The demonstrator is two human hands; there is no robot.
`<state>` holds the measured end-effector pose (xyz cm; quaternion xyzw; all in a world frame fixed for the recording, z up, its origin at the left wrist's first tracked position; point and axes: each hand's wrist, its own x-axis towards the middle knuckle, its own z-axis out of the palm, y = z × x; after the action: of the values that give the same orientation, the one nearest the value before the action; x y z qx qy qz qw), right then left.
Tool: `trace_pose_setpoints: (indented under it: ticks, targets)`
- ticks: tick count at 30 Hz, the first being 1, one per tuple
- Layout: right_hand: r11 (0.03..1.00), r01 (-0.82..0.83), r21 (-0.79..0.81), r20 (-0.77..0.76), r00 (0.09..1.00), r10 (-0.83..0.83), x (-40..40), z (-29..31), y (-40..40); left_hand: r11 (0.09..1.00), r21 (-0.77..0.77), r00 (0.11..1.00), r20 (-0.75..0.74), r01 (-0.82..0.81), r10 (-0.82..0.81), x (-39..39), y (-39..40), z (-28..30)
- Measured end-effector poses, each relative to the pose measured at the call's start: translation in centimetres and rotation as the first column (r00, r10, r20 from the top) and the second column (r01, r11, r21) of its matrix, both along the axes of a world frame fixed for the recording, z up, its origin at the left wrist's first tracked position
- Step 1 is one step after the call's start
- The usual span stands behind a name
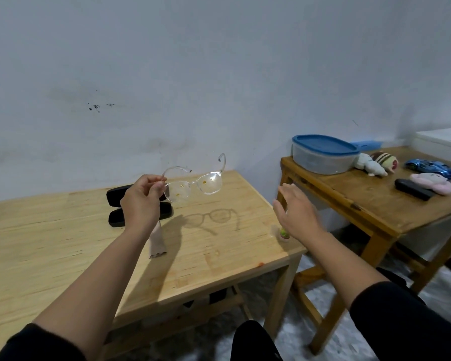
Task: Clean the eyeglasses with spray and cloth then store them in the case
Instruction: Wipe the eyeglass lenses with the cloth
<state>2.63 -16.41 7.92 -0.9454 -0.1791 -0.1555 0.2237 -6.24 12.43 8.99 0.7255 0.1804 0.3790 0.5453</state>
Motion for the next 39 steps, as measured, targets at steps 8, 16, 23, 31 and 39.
trace_pose_setpoints:
  ticks: [8,16,23,31,39]
  targets:
    - [0.978,-0.151,-0.145,0.005,0.988,0.153,0.6,1.8,7.0,0.996,-0.013,0.996,0.028,-0.088,0.088,-2.0,2.4,0.9]
    - [0.913,-0.389,-0.124,-0.094,0.920,0.380,-0.7,-0.5,16.9,0.975,-0.004,0.974,0.046,-0.223,0.223,-6.2,7.6,1.5]
    - [0.829,-0.560,-0.015,-0.174,0.817,0.549,-1.5,-3.3,23.7,0.939,-0.008,0.939,-0.002,-0.344,0.344,-9.0,11.6,0.3]
    - [0.770,-0.620,-0.148,-0.233,0.779,0.582,0.6,-5.1,27.9,0.925,-0.021,0.925,-0.043,-0.378,0.377,-8.7,13.9,-1.8]
    - [0.780,-0.625,-0.016,-0.199,0.767,0.610,1.8,-6.9,29.1,0.936,-0.014,0.934,-0.078,-0.350,0.348,-7.3,14.7,-2.8]
